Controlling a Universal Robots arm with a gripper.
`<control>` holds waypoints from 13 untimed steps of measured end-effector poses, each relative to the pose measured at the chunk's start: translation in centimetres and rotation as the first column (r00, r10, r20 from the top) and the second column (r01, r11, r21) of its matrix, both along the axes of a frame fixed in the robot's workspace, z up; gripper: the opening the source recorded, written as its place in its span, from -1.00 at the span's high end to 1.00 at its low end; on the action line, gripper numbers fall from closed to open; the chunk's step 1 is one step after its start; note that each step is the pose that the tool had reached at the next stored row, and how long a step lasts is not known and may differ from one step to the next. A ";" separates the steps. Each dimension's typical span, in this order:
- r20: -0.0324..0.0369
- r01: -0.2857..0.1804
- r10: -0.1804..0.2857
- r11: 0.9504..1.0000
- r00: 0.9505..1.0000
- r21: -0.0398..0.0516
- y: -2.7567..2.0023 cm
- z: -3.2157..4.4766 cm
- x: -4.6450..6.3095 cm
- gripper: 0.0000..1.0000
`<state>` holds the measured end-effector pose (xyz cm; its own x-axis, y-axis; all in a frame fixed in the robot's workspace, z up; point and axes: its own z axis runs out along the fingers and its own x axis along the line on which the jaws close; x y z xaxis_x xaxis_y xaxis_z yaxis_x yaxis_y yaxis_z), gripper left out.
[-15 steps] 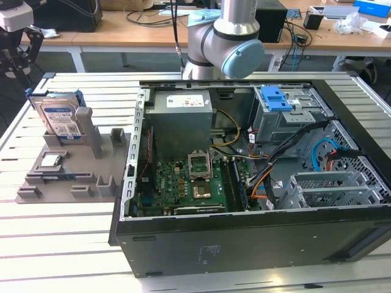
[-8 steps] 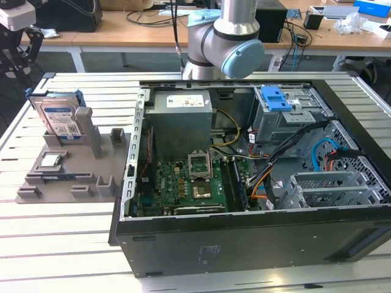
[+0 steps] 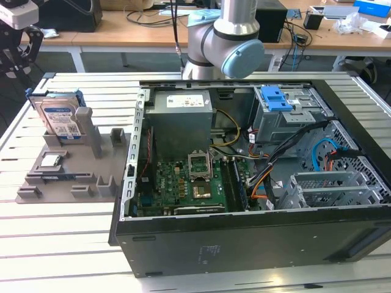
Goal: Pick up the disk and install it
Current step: 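Pick up the disk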
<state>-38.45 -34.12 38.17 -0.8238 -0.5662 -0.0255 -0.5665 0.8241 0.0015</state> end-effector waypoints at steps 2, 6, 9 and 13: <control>0.000 -0.014 0.014 1.000 1.000 0.000 0.00 0.00 0.0 0.79; 0.000 -0.049 0.049 0.999 0.999 0.000 0.00 0.00 0.0 0.79; 0.000 -0.086 0.086 0.996 0.996 0.000 0.00 0.00 0.0 0.79; -0.001 -0.147 0.147 0.989 0.989 -0.007 0.00 -0.01 0.0 0.79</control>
<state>-38.45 -34.13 38.16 -0.7315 -0.6815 -0.0209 -0.6816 0.7317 -0.0037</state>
